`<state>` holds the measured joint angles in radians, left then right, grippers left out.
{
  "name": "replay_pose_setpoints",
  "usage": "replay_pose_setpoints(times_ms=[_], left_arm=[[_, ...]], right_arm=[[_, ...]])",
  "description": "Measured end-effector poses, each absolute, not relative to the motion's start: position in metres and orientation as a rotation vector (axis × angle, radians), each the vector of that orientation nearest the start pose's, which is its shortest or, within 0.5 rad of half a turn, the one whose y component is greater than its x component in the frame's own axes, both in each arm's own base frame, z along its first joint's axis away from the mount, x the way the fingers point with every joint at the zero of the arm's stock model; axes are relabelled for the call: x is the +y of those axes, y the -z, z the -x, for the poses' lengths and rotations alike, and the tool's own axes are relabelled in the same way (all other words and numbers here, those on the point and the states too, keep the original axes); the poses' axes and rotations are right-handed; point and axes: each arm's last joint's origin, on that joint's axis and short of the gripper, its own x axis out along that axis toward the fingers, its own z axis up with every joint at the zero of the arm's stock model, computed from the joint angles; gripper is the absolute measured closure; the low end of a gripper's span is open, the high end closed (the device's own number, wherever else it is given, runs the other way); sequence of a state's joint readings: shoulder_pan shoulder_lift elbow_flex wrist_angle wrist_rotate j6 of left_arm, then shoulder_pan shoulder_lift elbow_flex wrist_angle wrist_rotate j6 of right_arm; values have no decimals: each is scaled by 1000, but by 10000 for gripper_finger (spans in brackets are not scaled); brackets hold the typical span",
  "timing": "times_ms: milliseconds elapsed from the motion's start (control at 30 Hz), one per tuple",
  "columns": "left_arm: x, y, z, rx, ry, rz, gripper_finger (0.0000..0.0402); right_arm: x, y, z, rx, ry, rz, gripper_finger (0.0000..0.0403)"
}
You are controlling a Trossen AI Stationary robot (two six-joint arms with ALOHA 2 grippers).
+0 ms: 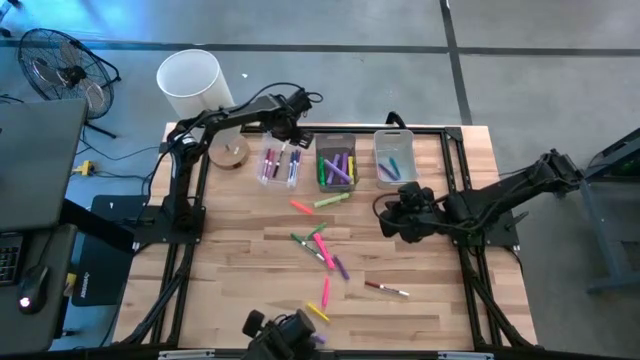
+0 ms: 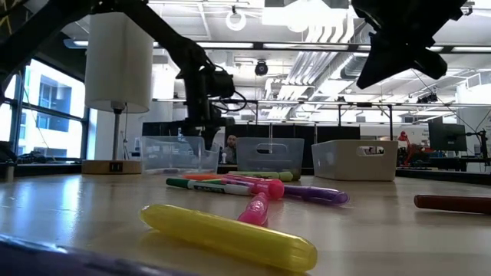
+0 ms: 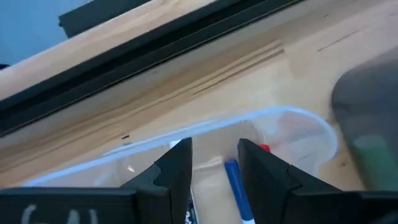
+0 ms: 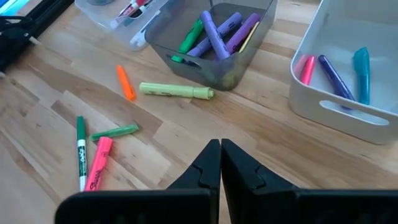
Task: Pick & Place Markers
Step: Put the brown dry erase marker into the transparent bin
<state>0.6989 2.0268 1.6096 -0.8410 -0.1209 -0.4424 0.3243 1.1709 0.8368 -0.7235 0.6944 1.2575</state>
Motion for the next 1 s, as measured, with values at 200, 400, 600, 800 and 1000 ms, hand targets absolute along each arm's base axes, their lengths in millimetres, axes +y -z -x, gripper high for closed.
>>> replay_pose_setpoints(times_ms=[200, 400, 600, 800, 1000], left_arm=[[260, -220, -312, 1095, -868, 712, 275], [234, -270, -305, 1023, -803, 584, 275], [179, -318, -310, 921, -694, 481, 275], [115, -336, -324, 893, -577, 405, 283], [63, -326, -339, 1001, -397, 419, 367]], right_arm=[[46, -245, -208, 560, 835, -633, 402], [42, -244, -209, 585, 833, -601, 401], [42, -244, -209, 623, 800, -519, 401], [44, -243, -209, 706, 718, -428, 402], [44, -240, -205, 804, 671, -335, 398]])
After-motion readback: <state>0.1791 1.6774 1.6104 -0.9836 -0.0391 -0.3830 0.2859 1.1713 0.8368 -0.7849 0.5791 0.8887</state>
